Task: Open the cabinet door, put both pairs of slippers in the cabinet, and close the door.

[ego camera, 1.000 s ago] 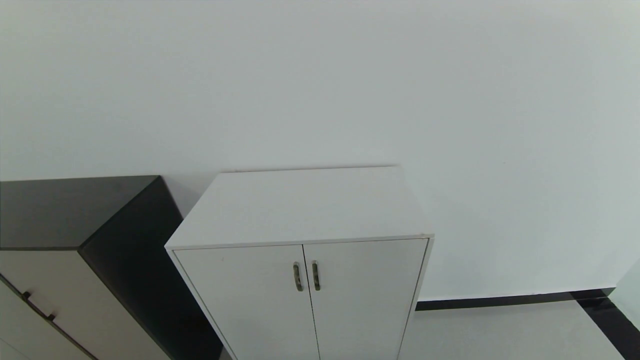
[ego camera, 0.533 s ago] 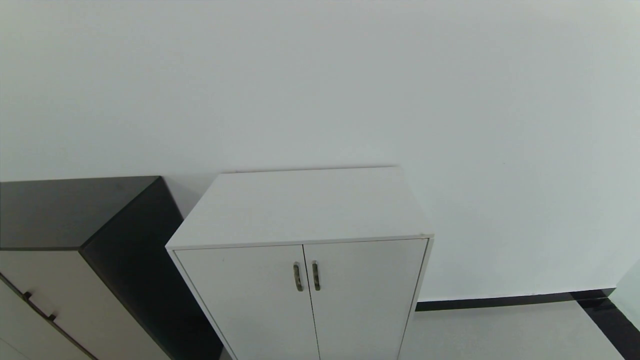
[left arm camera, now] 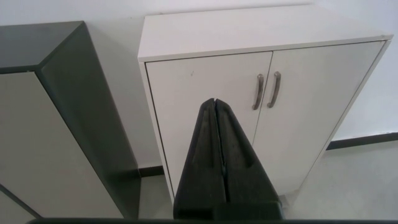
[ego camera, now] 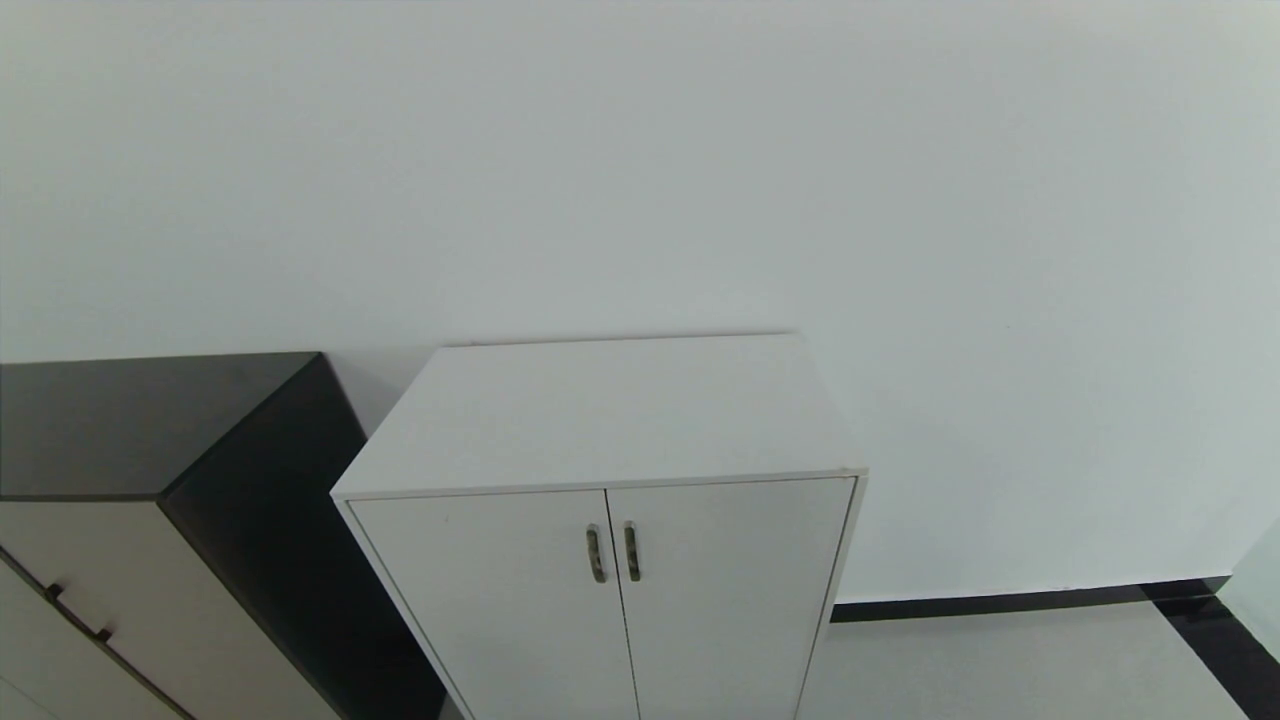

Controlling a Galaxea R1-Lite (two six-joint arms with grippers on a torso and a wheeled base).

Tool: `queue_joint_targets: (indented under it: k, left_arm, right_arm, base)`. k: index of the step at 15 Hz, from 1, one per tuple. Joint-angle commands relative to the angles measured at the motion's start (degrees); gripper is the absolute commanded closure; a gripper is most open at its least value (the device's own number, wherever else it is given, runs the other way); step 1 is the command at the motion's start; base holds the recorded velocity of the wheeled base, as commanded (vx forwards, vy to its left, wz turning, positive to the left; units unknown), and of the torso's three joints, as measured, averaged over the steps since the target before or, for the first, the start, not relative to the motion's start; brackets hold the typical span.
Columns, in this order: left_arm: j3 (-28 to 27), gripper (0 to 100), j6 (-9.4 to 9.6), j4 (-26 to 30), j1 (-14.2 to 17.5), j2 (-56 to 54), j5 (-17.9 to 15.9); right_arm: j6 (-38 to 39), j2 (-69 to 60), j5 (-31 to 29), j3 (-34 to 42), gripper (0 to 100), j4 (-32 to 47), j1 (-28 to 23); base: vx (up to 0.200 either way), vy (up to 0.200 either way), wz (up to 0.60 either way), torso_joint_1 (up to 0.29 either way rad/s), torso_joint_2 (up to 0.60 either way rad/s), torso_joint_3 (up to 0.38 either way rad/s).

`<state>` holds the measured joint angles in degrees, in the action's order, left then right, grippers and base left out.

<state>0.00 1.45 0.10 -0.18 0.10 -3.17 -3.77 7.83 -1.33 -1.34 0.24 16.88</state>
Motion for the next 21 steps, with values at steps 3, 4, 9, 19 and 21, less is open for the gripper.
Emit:
queue_joint_targets:
  k: [3, 4, 9, 19, 21]
  left_arm:
    - [0.0, 100, -0.04, 0.0, 0.0, 0.0, 0.0]
    - [0.0, 100, -0.04, 0.0, 0.0, 0.0, 0.0]
    - [0.0, 100, -0.04, 0.0, 0.0, 0.0, 0.0]
    - [0.0, 100, 0.13, 0.0, 0.0, 0.0, 0.0]
    - [0.0, 100, 0.04, 0.0, 0.0, 0.0, 0.0]
  right_arm:
    - [2.6, 1.1, 2.8, 1.3, 100, -0.2, -1.0]
    - [3.0, -0.5, 2.6, 1.3, 100, -0.2, -2.9]
    - [2.9, -2.1, -0.4, 1.2, 100, 0.0, -9.9]
    - [3.0, -7.7, -0.3, 1.3, 100, -0.1, -17.1]
    - [3.0, -7.7, -0.3, 1.3, 100, -0.1, -17.1]
  base:
    - [0.0, 0.0, 0.0, 0.0, 0.0, 0.0]
    - [0.0, 0.0, 0.0, 0.0, 0.0, 0.0]
    - [0.0, 0.0, 0.0, 0.0, 0.0, 0.0]
    - [0.0, 0.0, 0.0, 0.0, 0.0, 0.0]
    - [0.0, 0.0, 0.0, 0.0, 0.0, 0.0]
